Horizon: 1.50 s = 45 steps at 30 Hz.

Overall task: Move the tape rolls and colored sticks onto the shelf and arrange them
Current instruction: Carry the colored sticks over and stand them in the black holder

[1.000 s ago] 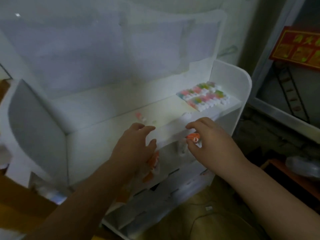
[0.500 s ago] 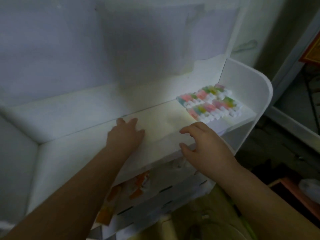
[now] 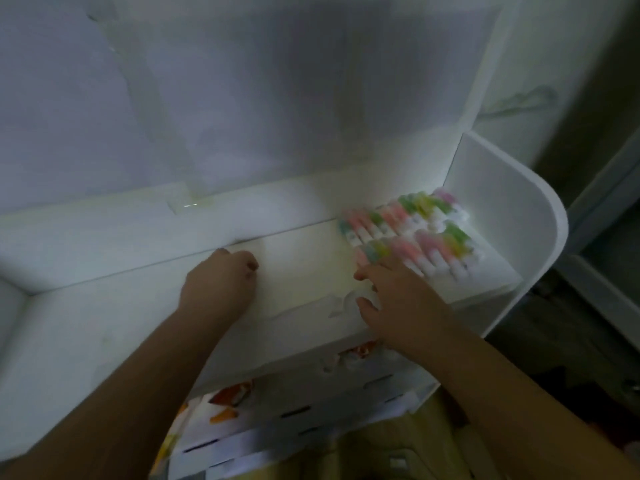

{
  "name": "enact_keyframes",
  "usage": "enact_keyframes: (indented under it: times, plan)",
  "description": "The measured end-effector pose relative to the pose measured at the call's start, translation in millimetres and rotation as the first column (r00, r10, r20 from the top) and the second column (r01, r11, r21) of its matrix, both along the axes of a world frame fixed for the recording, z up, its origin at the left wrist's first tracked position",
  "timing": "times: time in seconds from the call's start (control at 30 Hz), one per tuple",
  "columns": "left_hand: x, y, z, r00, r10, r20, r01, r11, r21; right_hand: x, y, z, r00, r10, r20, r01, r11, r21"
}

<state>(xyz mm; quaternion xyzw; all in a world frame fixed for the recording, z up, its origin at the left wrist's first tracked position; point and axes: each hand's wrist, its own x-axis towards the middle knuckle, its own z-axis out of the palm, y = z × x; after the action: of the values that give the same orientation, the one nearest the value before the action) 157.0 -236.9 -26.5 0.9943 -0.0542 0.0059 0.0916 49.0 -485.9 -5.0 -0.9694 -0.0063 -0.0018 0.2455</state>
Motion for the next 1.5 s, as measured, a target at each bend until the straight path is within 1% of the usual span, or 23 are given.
enact_keyframes:
  times: [0.1,0.2,0.27,0.43,0.5,0.57,0.67,0.77,0.97,1.07,1.17,1.3,1.33,1.4,1.43,1.5]
  plan:
    - [-17,-18,5,0.998,0.006,0.062,-0.001,0.997,-0.080,18,-6,-6,0.999,0.036,-0.026,-0.039,0.994,-0.104]
    - [-31,-33,14,0.993,0.024,0.118,-0.006,0.989,-0.150,31,-6,-10,0.998,0.047,0.038,-0.035,0.966,-0.254]
    - [-38,-38,21,0.990,0.044,0.136,-0.018,0.982,-0.187,38,-4,-13,0.997,0.050,0.056,-0.029,0.944,-0.328]
    - [-51,-42,39,0.982,0.082,0.173,-0.039,0.971,-0.236,46,-1,-17,0.997,0.020,0.081,0.017,0.906,-0.423]
    - [-54,-43,43,0.981,0.088,0.176,-0.043,0.969,-0.243,50,-2,-17,0.995,0.042,0.086,0.002,0.887,-0.462]
    - [-57,-45,46,0.980,0.099,0.174,-0.053,0.965,-0.255,56,-3,-17,0.995,0.064,0.073,-0.023,0.890,-0.456]
    - [-61,-48,49,0.977,0.125,0.171,-0.074,0.959,-0.274,62,-4,-13,0.997,0.049,0.068,-0.015,0.904,-0.427]
    - [-64,-48,50,0.975,0.141,0.172,-0.089,0.956,-0.279,63,-4,-13,0.997,0.053,0.063,-0.020,0.900,-0.435]
    - [-65,-46,50,0.978,0.160,0.136,-0.112,0.945,-0.307,60,-3,-13,0.995,0.087,0.055,-0.057,0.914,-0.401]
    - [-68,-43,52,0.979,0.162,0.127,-0.110,0.934,-0.341,60,-4,-12,0.994,0.100,0.051,-0.074,0.927,-0.369]
    - [-74,-35,55,0.978,0.177,0.115,-0.124,0.922,-0.367,60,-4,-8,0.994,0.085,0.070,-0.056,0.937,-0.346]
    - [-79,-21,56,0.973,0.192,0.128,-0.125,0.905,-0.407,60,0,4,0.988,0.038,0.150,-0.004,0.976,-0.219]
    - [-81,-17,57,0.972,0.198,0.124,-0.129,0.898,-0.421,61,2,7,0.987,0.023,0.160,0.003,0.987,-0.158]
    - [-84,-6,57,0.972,0.207,0.110,-0.139,0.888,-0.438,59,12,12,0.986,-0.013,0.168,0.005,0.999,0.048]
    - [-86,1,57,0.972,0.208,0.109,-0.140,0.886,-0.442,58,20,14,0.984,-0.026,0.176,-0.001,0.988,0.157]
    - [-92,18,57,0.970,0.210,0.122,-0.133,0.880,-0.456,53,41,16,0.981,-0.039,0.190,-0.024,0.947,0.320]
